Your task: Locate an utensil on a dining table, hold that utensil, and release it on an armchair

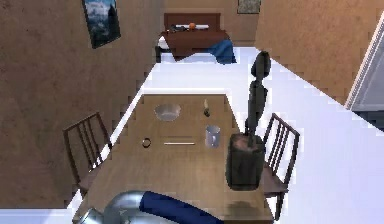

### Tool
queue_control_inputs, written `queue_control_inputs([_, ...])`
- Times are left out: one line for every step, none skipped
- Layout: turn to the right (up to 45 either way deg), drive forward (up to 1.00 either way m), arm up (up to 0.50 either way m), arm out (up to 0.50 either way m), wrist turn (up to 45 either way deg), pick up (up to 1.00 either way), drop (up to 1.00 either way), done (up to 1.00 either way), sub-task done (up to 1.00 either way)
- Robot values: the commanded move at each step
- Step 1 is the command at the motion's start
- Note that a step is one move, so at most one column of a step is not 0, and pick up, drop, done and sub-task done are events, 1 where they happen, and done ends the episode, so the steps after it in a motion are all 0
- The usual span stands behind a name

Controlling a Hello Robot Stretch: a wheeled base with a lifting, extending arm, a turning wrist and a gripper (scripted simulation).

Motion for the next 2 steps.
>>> queue_control_inputs([-45.0,0.00,0.00,0.00,0.0,0.00,0.00,0.00,0.00])
queue_control_inputs([-42.0,0.00,0.00,0.00,0.0,0.00,0.00,0.00,0.00])
